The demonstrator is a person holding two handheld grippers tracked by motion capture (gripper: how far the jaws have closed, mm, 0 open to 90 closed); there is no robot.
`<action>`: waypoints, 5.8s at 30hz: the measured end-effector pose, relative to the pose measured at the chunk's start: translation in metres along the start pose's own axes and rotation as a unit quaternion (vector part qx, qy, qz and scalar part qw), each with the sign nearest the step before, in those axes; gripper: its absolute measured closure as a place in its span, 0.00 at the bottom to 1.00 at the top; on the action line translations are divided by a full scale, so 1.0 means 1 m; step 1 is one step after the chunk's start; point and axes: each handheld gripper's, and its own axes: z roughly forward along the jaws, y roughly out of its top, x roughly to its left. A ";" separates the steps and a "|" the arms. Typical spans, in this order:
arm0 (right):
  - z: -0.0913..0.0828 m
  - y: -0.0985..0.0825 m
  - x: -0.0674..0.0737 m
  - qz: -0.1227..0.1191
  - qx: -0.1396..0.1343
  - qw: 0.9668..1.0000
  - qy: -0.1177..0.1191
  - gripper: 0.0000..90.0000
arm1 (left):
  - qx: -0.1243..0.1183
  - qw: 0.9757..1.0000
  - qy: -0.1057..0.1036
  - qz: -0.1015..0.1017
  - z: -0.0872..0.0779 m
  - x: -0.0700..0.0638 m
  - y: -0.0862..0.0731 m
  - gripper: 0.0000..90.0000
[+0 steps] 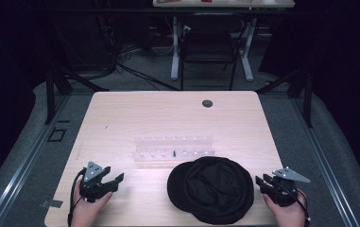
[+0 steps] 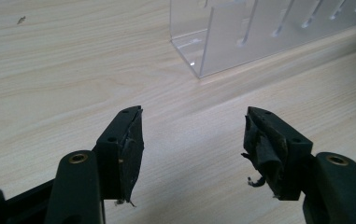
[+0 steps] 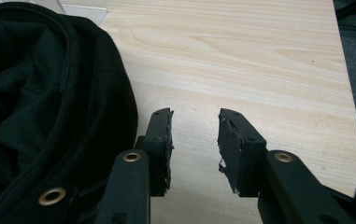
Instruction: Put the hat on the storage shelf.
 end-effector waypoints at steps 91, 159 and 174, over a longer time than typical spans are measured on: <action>0.031 0.076 0.005 0.077 0.335 0.930 0.132 0.85 | 0.010 1.000 -0.007 -0.008 -0.008 -0.007 -0.002 0.55; -0.033 0.140 0.030 0.144 0.265 0.911 0.280 0.98 | 0.009 1.000 -0.003 -0.012 -0.010 -0.006 -0.003 0.55; -0.050 0.158 0.042 0.167 0.235 0.895 0.341 0.98 | 0.010 1.000 -0.003 -0.012 -0.009 -0.006 -0.003 0.55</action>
